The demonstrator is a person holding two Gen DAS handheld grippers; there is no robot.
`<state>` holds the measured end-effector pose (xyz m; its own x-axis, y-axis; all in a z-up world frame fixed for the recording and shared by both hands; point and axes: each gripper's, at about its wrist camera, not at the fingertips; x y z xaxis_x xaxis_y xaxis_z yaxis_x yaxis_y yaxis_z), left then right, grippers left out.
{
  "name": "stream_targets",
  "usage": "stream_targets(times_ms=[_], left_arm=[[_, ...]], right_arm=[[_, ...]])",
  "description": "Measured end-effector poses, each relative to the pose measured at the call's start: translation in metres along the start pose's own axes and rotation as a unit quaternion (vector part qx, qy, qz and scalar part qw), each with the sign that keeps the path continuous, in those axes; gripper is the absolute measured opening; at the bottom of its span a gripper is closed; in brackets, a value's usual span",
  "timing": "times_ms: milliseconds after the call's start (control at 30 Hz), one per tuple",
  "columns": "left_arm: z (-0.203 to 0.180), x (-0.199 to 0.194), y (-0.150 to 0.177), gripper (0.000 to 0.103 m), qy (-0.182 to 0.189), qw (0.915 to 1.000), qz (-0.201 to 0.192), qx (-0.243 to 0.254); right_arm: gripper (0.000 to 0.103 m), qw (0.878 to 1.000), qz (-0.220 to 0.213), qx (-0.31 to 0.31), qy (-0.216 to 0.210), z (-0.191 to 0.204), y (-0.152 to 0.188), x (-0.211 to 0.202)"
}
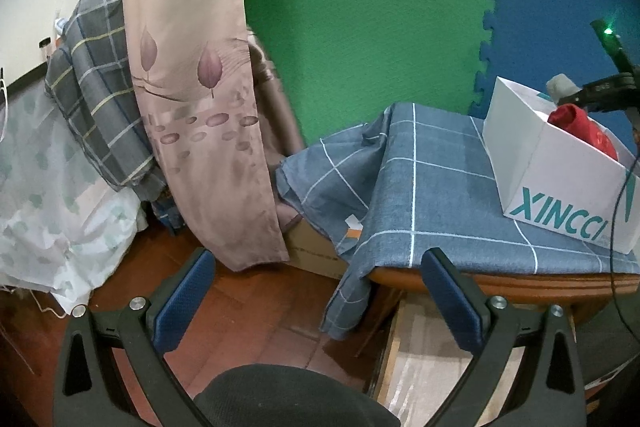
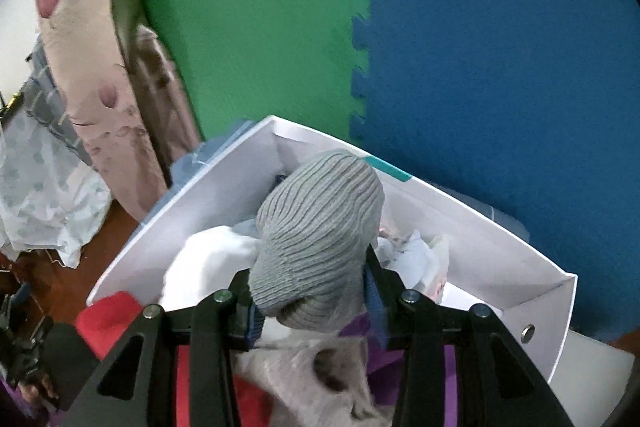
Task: Take underwear out of drawer
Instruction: 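Carry the grey sock with the right gripper and release it into the shoebox, then withdraw the open right gripper from the shoebox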
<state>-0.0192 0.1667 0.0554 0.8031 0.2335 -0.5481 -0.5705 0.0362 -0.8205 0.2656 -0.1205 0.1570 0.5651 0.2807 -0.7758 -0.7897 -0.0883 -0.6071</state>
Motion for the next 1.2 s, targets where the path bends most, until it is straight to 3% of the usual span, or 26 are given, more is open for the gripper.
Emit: stream_targets(times_ms=[267,567,733,900,1033,1200], left_arm=[[-0.005,0.001,-0.001,0.102,-0.003,0.9999,-0.001,0.012],[-0.009,0.002,-0.001,0.102,-0.008,0.9997,-0.002,0.023],[-0.009,0.002,-0.001,0.102,-0.008,0.9997,-0.002,0.023],[-0.009,0.001,-0.001,0.102,-0.009,0.9997,-0.002,0.024],[-0.010,0.001,-0.001,0.102,-0.009,0.9997,-0.001,0.023],[-0.010,0.001,-0.001,0.102,-0.013,0.9995,0.000,0.030]], right_arm=[[0.046,0.999,0.040,0.020,0.018,-0.009,-0.002,0.032],[0.060,0.998,0.049,0.042,0.021,-0.013,-0.003,0.034],[0.061,0.998,0.039,0.041,0.021,-0.012,-0.001,0.030],[0.061,0.999,-0.006,0.036,0.013,-0.010,0.003,0.009],[0.061,0.996,-0.071,0.047,-0.025,-0.012,0.014,-0.031],[0.062,0.986,-0.149,0.040,-0.071,-0.015,0.059,-0.093]])
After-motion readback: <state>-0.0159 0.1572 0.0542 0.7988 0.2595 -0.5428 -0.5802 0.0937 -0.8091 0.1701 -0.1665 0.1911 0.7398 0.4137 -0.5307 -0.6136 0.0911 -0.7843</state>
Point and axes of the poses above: each gripper's, at about its wrist camera, not at the fingertips, and x roughly the way its jaws point, z to its left, y to its underside, and after that the axes turned 14 degrees about x, right-handed
